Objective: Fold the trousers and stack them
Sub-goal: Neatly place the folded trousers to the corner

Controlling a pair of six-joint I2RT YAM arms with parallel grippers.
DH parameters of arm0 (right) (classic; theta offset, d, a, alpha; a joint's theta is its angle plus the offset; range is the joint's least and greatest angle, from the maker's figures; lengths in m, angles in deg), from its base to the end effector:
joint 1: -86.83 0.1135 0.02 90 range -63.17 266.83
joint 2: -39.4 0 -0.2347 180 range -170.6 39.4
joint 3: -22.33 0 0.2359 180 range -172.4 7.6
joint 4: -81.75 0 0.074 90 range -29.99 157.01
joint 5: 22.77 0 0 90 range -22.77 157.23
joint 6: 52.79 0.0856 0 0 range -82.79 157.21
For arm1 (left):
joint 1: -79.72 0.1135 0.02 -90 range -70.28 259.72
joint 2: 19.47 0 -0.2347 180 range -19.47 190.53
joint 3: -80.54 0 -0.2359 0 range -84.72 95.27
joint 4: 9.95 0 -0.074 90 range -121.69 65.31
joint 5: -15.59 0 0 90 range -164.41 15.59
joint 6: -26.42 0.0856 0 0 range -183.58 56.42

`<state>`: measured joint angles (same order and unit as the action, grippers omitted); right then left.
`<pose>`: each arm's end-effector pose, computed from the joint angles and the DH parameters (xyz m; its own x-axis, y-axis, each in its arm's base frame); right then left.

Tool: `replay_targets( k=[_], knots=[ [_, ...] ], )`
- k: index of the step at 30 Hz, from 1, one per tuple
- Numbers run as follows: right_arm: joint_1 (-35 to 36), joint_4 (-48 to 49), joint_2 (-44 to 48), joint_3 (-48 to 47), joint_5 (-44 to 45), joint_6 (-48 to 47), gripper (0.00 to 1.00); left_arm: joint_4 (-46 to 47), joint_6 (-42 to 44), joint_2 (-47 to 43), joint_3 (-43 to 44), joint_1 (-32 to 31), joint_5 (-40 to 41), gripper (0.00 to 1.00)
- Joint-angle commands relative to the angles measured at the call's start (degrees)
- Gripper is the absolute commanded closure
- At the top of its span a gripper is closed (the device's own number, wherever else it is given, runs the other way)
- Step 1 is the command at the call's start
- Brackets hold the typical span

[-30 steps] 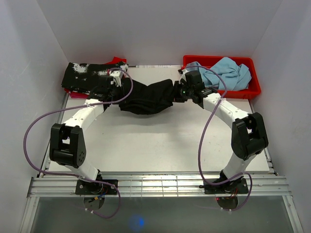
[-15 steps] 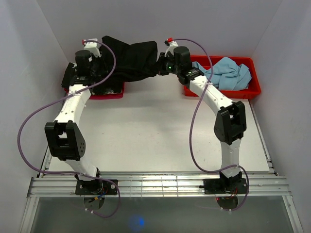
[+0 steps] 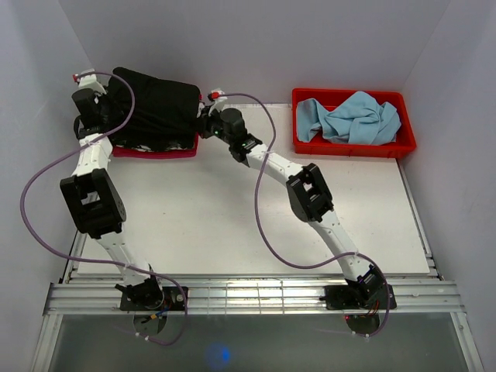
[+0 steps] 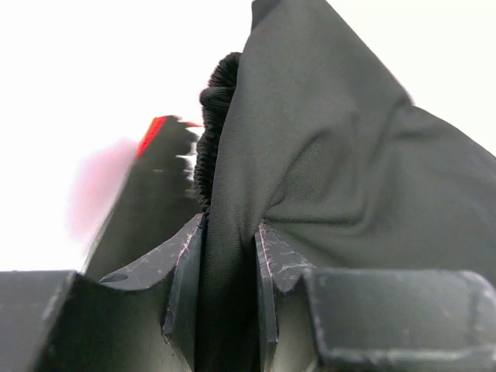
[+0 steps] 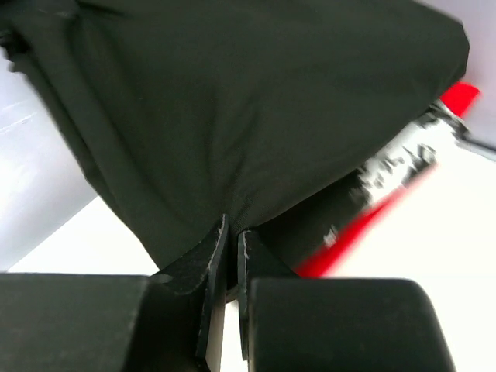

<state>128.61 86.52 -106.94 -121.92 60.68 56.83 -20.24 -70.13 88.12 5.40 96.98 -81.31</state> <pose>0.4483 0.4137 0.2424 -0.2179 0.2526 -0.9427 -0.7152 0.6159 0.3304 0.4628 0.1330 0.2902 -0.1929 -0.1785 -0.9648 -0.2061 0.9687 -0.1380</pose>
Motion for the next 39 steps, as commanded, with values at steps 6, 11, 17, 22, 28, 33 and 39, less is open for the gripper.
replay_targets(
  k=[6,11,17,22,28,33,39],
  knots=[
    [2.7,17.1,-10.8,-8.9,14.1,-8.5,0.92,5.7,-3.4,9.4,9.0,8.9,2.9,1.00],
    [2.6,17.0,-11.3,-6.7,14.6,-9.6,0.92,4.3,-0.7,11.4,5.6,10.2,0.5,1.00],
    [2.3,16.9,-10.2,-6.3,13.7,-10.4,0.77,-0.7,-2.4,15.5,7.9,10.2,-0.9,0.73],
    [2.0,17.7,-7.6,-4.5,13.2,-11.7,0.46,-3.7,-3.8,15.6,12.1,10.2,-2.4,0.36],
    [0.6,17.9,-1.9,-0.7,11.9,-12.1,0.29,-12.9,-0.6,11.2,17.4,10.2,-6.5,0.02],
    [-1.5,17.8,6.2,5.1,9.0,-12.9,0.12,-23.7,5.8,4.3,18.0,10.2,-9.6,0.02],
    [-5.6,15.3,21.4,20.6,1.7,-15.5,0.05,-39.3,10.1,-2.9,18.1,10.3,-7.7,0.02]
  ],
)
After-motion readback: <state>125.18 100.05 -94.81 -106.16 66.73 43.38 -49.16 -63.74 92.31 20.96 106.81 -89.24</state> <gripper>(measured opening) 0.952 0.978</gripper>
